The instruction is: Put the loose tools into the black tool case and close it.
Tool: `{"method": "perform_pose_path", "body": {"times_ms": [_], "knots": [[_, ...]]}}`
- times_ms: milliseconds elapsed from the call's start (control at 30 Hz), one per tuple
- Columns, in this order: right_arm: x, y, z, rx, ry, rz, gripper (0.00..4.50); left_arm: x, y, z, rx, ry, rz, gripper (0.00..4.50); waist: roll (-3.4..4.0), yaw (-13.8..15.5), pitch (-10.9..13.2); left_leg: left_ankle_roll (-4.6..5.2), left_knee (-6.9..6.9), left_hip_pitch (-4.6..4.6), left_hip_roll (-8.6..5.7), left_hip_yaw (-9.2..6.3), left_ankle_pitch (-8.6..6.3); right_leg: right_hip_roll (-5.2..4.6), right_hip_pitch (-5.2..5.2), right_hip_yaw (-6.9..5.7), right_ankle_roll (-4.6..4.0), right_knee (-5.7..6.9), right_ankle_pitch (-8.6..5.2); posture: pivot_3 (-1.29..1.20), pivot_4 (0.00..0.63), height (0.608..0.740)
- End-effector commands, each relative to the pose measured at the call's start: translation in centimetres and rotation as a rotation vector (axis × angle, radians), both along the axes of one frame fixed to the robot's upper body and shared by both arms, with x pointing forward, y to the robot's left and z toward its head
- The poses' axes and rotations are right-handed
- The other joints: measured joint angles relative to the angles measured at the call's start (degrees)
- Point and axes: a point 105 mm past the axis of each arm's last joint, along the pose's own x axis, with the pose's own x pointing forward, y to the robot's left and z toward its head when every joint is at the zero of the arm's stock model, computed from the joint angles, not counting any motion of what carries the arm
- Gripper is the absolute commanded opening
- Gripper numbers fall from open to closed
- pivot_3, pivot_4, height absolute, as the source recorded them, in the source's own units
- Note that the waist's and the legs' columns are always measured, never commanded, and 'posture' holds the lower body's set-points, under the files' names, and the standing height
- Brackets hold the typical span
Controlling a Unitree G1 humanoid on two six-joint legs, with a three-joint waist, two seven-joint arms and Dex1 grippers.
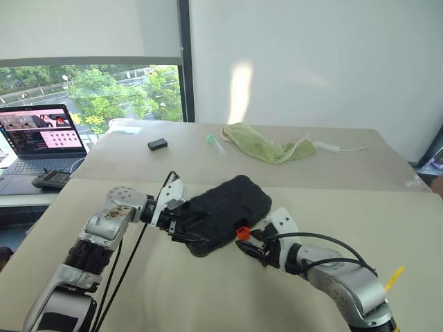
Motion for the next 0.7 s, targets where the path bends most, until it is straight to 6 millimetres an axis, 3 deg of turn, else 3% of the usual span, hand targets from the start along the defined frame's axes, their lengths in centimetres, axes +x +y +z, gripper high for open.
{"method": "perform_pose_path", "body": {"times_ms": [33,133,233,700], "knots": [[0.2,0.1,1.0,0.011,-0.045,0.001,2.88,-0.1,-0.1,0.3,-0.001,-0.030,-0.006,4.48,0.00,0.0,0.0,0.00,0.00,0.00,0.00,0.00,0.00,0.00,0.00,0.00,0.00,0.00,0.00,0.00,0.150,0.740],[0.3,0.2,1.2,0.015,-0.055,0.002,2.23,0.0,0.0,0.2,0.000,-0.031,-0.003,4.50,0.00,0.0,0.0,0.00,0.00,0.00,0.00,0.00,0.00,0.00,0.00,0.00,0.00,0.00,0.00,0.00,0.150,0.740],[0.3,0.3,1.4,0.019,-0.063,0.008,1.24,0.0,0.0,0.2,-0.001,-0.030,-0.001,4.50,0.00,0.0,0.0,0.00,0.00,0.00,0.00,0.00,0.00,0.01,0.00,0.00,0.00,0.00,0.00,0.00,0.150,0.740],[0.4,0.4,3.4,0.053,-0.132,0.024,1.19,-0.2,0.0,-0.4,0.001,-0.023,0.003,4.50,0.00,0.0,0.0,0.00,0.00,0.03,0.00,0.00,0.00,0.00,0.02,0.00,0.00,0.04,0.00,0.00,0.150,0.740]]}}
